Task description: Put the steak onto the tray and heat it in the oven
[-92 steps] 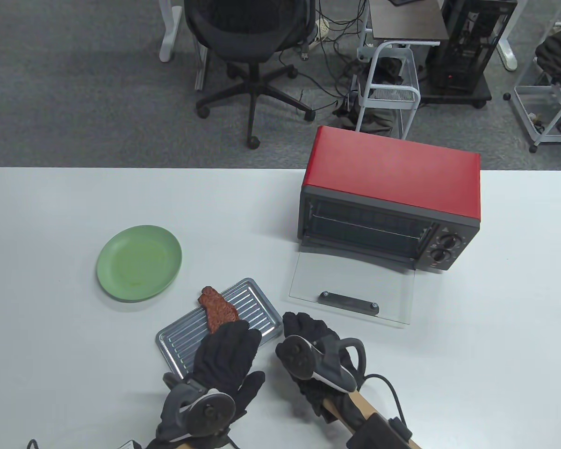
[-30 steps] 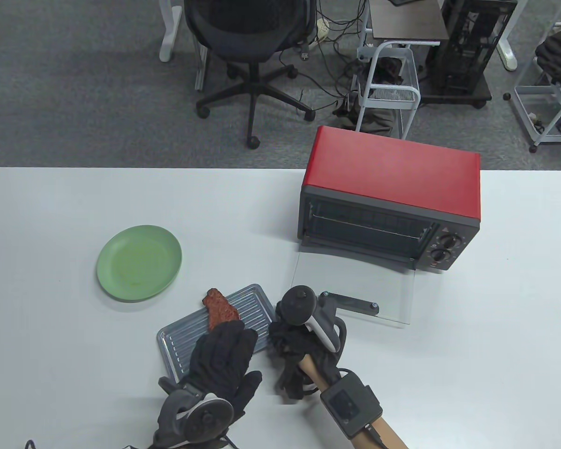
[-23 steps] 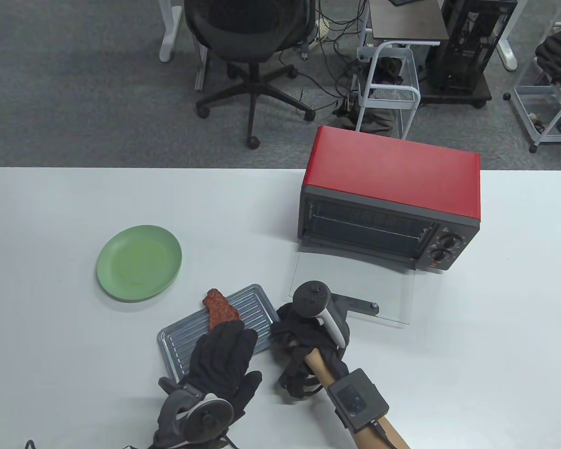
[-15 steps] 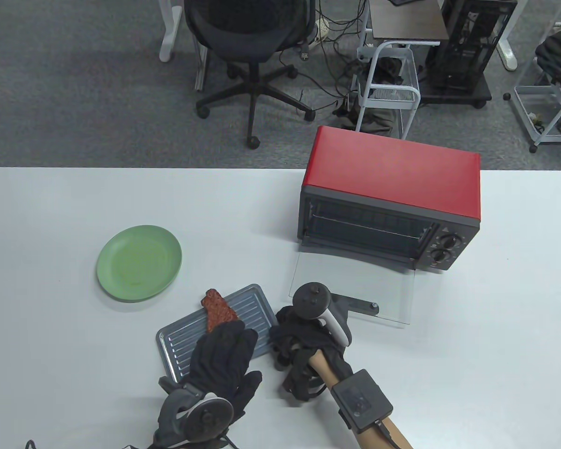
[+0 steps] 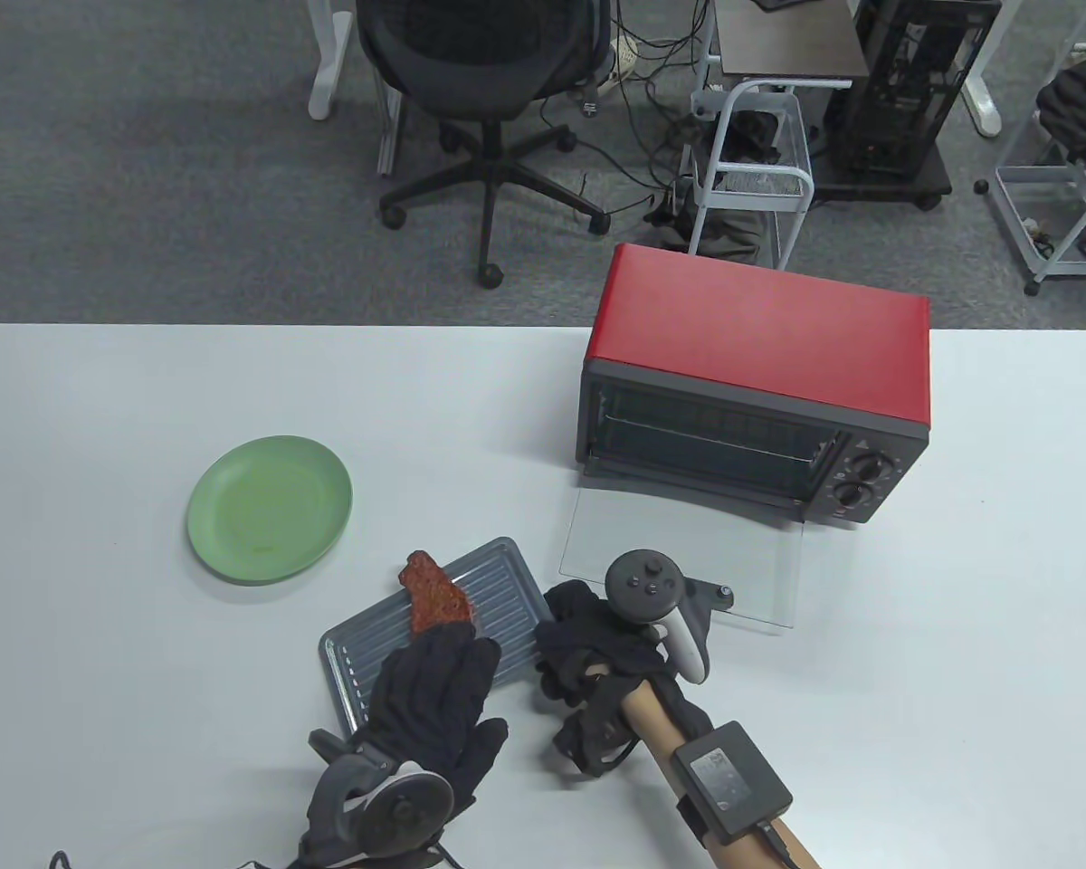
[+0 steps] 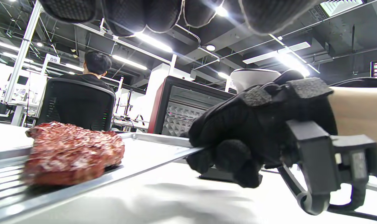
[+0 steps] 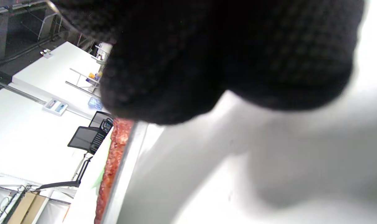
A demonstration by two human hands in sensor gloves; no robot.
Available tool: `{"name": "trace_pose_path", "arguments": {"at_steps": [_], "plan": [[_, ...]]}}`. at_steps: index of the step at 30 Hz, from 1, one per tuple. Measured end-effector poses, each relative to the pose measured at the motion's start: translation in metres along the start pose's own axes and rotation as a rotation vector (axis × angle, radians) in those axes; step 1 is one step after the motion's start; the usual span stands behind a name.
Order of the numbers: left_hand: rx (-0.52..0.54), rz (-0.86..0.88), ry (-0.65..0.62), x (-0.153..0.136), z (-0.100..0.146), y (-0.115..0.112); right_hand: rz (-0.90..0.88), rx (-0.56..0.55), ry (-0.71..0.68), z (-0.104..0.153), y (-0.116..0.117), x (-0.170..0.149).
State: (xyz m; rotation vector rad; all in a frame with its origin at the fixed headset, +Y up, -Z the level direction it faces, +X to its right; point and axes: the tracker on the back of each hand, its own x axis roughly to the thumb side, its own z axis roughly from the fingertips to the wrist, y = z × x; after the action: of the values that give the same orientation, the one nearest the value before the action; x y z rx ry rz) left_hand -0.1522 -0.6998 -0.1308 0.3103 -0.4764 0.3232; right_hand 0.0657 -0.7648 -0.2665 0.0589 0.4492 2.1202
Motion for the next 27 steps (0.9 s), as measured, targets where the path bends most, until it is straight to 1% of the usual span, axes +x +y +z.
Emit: {"name": "trace_pose_path", "arguments": {"at_steps": [9,19,24,27], "plan": [[0.016,0.0,-0.002,0.001,0.001,0.001,-0.151,-0.072,0.004,0.02,-0.044,-0.019],[0.028,-0.002,-0.006,0.001,0.001,0.001,-0.296,-0.247,0.023,0.042,-0.118,-0.046],[0.027,-0.002,-0.005,0.001,0.002,0.001,-0.359,-0.299,0.037,0.051,-0.141,-0.061],[0.027,-0.004,-0.005,0.002,0.002,0.001,-0.373,-0.324,0.056,0.055,-0.151,-0.07]]}}
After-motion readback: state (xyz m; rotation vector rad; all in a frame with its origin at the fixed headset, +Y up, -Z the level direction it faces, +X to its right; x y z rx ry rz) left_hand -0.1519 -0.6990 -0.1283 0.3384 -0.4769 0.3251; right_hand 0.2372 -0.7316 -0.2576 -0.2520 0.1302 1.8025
